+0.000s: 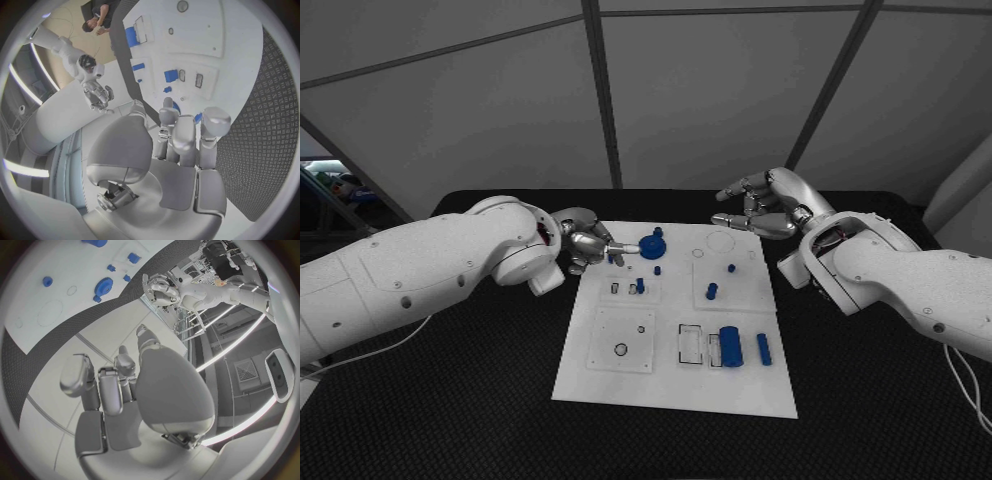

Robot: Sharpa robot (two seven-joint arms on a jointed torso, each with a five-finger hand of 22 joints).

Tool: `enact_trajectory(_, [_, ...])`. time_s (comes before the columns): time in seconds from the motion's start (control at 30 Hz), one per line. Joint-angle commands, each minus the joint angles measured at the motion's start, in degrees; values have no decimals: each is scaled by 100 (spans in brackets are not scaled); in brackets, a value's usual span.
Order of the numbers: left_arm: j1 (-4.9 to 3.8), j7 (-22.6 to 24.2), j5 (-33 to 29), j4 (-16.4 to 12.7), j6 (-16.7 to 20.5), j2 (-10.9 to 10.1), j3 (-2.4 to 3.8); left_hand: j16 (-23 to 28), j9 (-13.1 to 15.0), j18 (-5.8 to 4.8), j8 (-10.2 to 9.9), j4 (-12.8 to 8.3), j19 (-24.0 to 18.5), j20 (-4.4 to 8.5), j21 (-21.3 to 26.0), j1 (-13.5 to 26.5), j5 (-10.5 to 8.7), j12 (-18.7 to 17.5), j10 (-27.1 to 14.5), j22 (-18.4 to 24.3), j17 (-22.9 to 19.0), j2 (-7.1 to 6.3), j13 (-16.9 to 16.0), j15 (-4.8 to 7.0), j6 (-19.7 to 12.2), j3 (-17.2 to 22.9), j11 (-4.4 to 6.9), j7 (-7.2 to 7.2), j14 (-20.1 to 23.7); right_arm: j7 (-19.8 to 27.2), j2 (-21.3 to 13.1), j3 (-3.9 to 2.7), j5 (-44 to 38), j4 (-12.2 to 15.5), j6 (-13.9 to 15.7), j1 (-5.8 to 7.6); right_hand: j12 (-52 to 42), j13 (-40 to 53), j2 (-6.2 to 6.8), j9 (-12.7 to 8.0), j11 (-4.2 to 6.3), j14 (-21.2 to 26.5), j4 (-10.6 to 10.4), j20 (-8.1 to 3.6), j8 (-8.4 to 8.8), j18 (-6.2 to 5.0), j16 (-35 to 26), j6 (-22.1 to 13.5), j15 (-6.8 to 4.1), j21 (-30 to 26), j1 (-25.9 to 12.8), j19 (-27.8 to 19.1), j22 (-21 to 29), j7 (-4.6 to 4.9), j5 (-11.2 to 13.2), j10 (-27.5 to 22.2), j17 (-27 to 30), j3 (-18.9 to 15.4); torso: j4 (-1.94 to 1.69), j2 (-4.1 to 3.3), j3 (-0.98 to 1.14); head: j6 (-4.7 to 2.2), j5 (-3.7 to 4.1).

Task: Assemble the parts on the task board

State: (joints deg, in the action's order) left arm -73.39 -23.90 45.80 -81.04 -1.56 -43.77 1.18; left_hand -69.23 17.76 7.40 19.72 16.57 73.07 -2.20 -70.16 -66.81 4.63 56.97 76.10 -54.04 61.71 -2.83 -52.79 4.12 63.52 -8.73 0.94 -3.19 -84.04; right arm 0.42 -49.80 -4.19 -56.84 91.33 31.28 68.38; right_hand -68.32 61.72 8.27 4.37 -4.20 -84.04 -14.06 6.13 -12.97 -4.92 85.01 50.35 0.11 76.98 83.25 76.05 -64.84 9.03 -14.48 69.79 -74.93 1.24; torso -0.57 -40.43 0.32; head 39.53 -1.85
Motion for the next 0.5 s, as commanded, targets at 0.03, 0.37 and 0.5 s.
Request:
enact_trajectory(0.03, [-98, -712, 490, 122, -470, 168, -108, -30, 360, -92, 331, 3, 73, 12, -155, 25, 34, 499, 64, -237, -7, 70, -474, 38, -170, -40, 22, 13, -52, 23, -4, -6, 296, -52, 21, 15, 21, -6, -60, 4, 5, -345, -6, -4, -34, -44, -42, 45, -24, -38, -4, -44, 17, 0, -38, -43, -550, -9, 5, 32, 12, 22, -11])
enact_trajectory(0.37, [-246, -953, 650, 419, -656, 591, -285, -53, 1113, -136, 918, 16, 169, 44, -356, 156, 6, 867, 69, -593, -30, 83, -776, 66, -496, -68, 58, 74, -53, -91, 3, -10, 285, -146, 39, 36, 33, -30, -67, 2, 18, -340, 5, -19, -74, -48, -67, 70, -37, -64, -12, -49, 47, -14, -139, -42, -522, -30, 1, 16, 12, 55, 1])
enact_trajectory(0.5, [-258, -986, 685, 490, -776, 702, -300, -57, 1222, -144, 1001, 18, 188, 49, -386, 193, -17, 924, 88, -650, -32, 70, -831, 73, -507, -68, 70, 89, -53, -111, 26, -10, 278, -167, 38, 37, 36, -34, -67, 1, 20, -339, 6, -21, -79, -49, -71, 72, -39, -67, -14, -50, 51, -16, -156, -43, -517, -33, -6, 13, 10, 73, 14])
